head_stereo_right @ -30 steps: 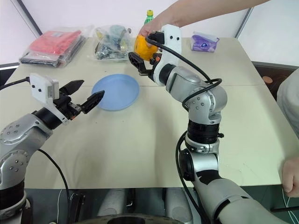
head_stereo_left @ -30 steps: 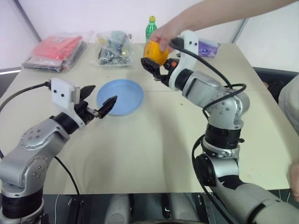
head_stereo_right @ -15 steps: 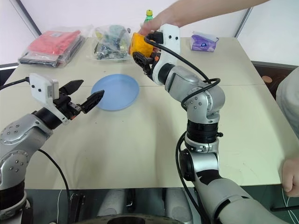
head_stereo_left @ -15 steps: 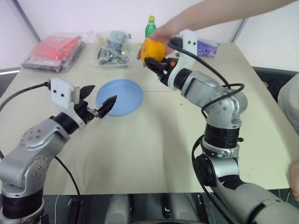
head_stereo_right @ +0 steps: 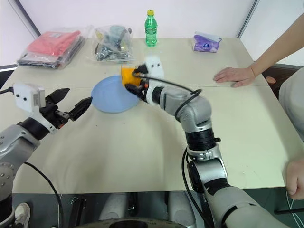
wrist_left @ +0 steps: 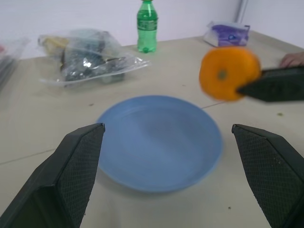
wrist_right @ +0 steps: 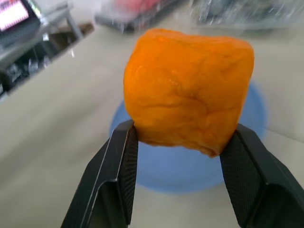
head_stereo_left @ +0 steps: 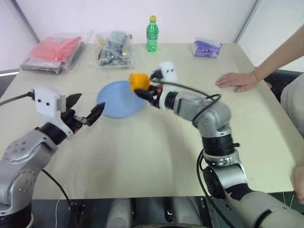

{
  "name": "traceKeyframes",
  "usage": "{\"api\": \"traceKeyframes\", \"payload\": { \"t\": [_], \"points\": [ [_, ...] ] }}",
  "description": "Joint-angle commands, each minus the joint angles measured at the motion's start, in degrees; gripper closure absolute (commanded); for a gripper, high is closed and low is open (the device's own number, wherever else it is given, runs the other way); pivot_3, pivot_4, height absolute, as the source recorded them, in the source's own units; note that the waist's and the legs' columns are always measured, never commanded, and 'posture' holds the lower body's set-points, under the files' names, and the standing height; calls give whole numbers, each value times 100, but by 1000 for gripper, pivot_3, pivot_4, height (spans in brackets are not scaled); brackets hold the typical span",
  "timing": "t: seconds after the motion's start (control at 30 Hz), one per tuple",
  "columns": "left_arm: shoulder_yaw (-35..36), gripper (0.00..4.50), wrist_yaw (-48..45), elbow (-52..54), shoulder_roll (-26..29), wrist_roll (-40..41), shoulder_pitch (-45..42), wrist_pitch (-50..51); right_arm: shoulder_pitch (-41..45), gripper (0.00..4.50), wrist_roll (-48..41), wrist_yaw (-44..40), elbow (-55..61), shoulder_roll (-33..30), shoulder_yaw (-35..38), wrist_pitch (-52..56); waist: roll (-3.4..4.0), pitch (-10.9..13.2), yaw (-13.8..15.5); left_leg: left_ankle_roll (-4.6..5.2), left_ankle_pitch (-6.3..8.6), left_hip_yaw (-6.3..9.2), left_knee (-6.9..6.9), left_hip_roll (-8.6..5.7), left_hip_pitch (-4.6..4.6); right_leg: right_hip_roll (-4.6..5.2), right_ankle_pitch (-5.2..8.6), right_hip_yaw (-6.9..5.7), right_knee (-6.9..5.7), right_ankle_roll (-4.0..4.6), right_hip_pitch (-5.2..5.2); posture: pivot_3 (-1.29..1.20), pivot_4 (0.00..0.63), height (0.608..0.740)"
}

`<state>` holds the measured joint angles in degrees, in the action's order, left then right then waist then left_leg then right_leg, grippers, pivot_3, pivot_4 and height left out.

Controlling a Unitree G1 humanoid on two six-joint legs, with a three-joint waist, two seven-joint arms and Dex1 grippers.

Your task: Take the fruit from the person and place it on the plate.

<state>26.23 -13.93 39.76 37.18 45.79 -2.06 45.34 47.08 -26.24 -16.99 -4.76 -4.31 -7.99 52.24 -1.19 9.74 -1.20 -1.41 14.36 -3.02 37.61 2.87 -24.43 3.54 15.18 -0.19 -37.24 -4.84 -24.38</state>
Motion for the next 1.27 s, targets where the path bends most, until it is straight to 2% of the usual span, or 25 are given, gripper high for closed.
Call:
{"api": "traceKeyframes", "payload": {
  "t": [0.03,0.2,0.4,0.57,0.6,0.77,0.97,1.13,1.27],
  "points": [
    [269,0,188,458,9,155,135,37,82,2594,585,-350,-843,246,-443,-1094,0,0,0,0,0,0,0,0,0,0,0,0,0,0,0,0,150,731],
    [424,0,400,693,46,332,332,105,187,2594,1227,-579,-2173,593,-698,-2251,0,0,12,-1,0,1,-1,0,0,2,0,1,1,0,0,0,150,731],
    [426,0,529,751,87,432,368,122,358,2594,1566,-723,-2733,733,-614,-2730,0,0,11,-1,0,4,-1,0,1,3,-1,0,1,1,0,0,150,731],
    [250,0,584,704,82,428,246,107,336,195,1621,-858,-2530,716,-524,-2660,0,0,14,-2,0,3,-7,0,2,3,-1,0,2,1,-1,0,150,731],
    [213,0,582,681,84,424,210,102,339,33,1624,-878,-2452,691,-498,-2601,0,0,16,-2,-1,3,-7,0,2,4,0,0,2,1,0,0,150,731],
    [122,0,533,600,93,392,122,90,337,33,1626,-909,-2031,513,-337,-2377,0,0,14,-3,-1,3,-8,0,2,5,-1,0,2,1,-1,0,150,731],
    [94,0,286,348,212,403,-27,69,295,33,1140,-1580,-388,-722,195,-1320,0,1,57,-4,-2,2,-9,-6,-1,13,-1,0,5,1,-1,0,150,731],
    [240,0,4,189,363,466,-37,41,-494,33,276,-3149,1317,-2675,829,-859,0,1,68,-4,-1,-1,-24,-7,0,11,1,-3,21,1,-1,0,150,731],
    [367,0,-142,162,437,540,18,46,-1004,33,-291,-3788,1836,-3633,1384,-672,-1,2,13,-3,-1,-3,-37,-4,8,2,1,4,25,2,-3,0,150,731]
  ]
}}
